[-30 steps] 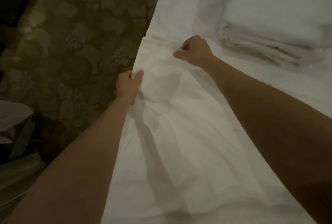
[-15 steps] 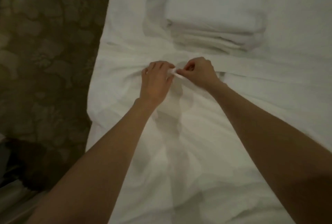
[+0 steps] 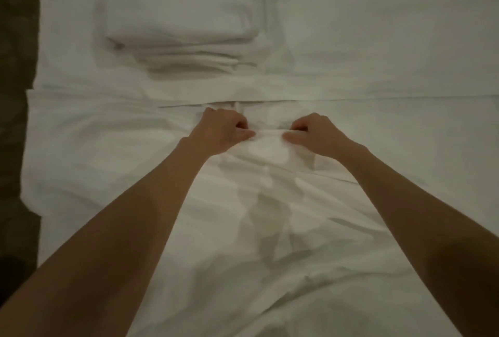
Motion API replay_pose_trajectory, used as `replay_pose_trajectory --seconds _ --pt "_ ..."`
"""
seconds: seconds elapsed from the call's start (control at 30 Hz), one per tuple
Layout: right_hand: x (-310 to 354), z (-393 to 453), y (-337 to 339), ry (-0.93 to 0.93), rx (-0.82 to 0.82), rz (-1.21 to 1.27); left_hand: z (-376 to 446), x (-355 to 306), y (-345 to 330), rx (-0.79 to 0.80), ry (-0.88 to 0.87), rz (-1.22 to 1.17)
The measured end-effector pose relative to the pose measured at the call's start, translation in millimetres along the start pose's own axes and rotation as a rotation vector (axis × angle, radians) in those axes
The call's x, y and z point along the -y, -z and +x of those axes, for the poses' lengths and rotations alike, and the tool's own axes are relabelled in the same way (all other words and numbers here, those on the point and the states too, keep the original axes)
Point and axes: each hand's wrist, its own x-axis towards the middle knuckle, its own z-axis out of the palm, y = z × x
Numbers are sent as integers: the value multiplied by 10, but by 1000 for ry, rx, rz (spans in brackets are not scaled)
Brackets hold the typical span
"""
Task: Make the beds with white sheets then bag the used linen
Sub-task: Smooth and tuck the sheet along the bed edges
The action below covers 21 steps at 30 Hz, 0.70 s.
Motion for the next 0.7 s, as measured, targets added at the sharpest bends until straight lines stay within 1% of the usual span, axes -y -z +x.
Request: replay_pose_trajectory --seconds 0.07,0.17,0.27,0.33,0.43,0.53,0.6,0.7 --pt "-252 -72 125 -19 -34 -1 21 -40 -12 -29 -8 -49" --pt "-605 -186 253 -33 -49 6 73 -54 8 -192 36 -175" --pt "-689 -104 469 19 -226 92 222 -85 62 -278 59 -183" --pt "-651 88 649 57 -297 75 405 -138 80 -315 104 -165" --pt "-685 388 791 74 -341 13 686 -242 28 -359 209 -92" --pt "-784 501 721 62 -333 5 813 -314 -54 -383 352 39" --pt "-858 496 701 38 -345 38 782 -373 -62 -391 388 134" --pt "-918 451 774 35 -428 -40 609 -433 -154 -456 396 211"
